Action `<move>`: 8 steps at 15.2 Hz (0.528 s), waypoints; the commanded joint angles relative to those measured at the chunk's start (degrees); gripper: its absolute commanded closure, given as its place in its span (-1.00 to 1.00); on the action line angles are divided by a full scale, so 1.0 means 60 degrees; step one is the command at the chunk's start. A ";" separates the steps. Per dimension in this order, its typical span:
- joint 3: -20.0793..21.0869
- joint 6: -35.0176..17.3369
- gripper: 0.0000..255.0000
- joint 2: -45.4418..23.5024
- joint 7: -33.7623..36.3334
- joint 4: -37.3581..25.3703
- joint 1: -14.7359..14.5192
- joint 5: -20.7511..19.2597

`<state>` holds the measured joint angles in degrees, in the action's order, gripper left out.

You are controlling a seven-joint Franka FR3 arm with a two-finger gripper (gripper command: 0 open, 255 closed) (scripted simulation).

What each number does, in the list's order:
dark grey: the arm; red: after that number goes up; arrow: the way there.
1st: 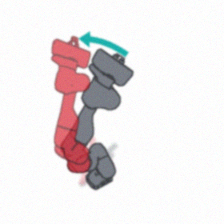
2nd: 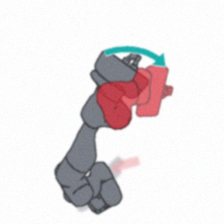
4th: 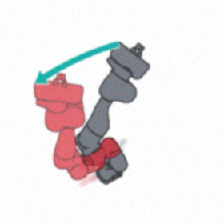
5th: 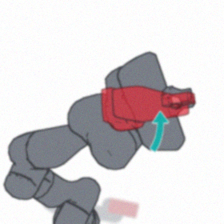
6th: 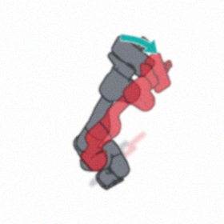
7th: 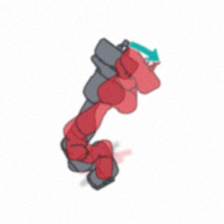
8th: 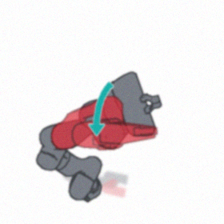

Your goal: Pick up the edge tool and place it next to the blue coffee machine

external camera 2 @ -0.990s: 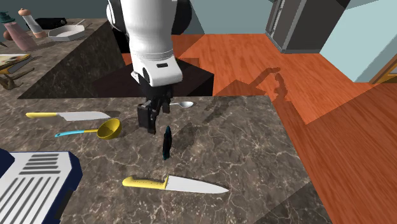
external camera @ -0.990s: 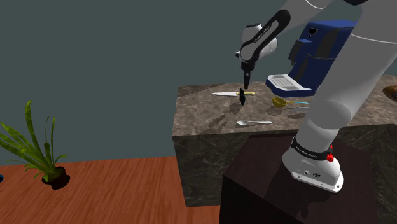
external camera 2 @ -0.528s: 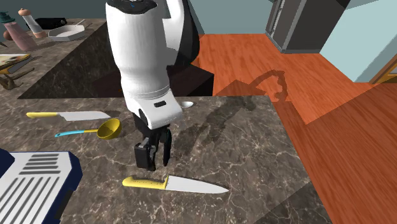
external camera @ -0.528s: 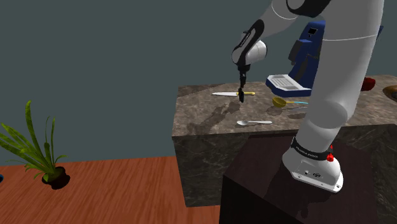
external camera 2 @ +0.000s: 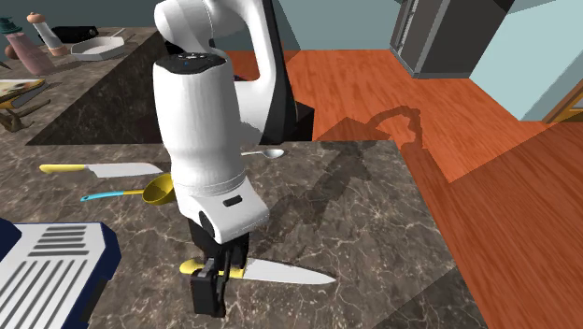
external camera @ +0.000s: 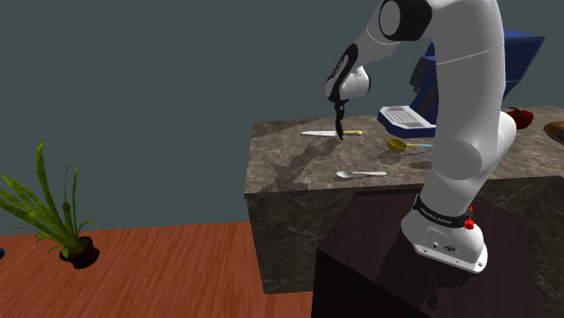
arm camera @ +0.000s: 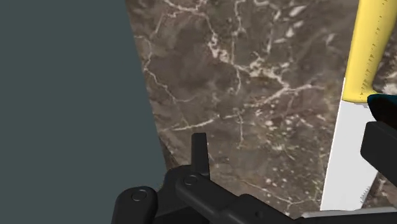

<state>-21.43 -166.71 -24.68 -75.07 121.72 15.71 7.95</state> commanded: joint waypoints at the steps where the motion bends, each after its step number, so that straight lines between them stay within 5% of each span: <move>1: 0.0183 0.1786 -1.00 -0.0489 -0.0023 -0.0052 0.0167 0.0074; 8: 0.0366 0.1579 -1.00 -0.0803 -0.0088 -0.0168 0.0353 0.0163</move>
<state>-19.25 -157.44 -29.40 -75.60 120.82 17.80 8.91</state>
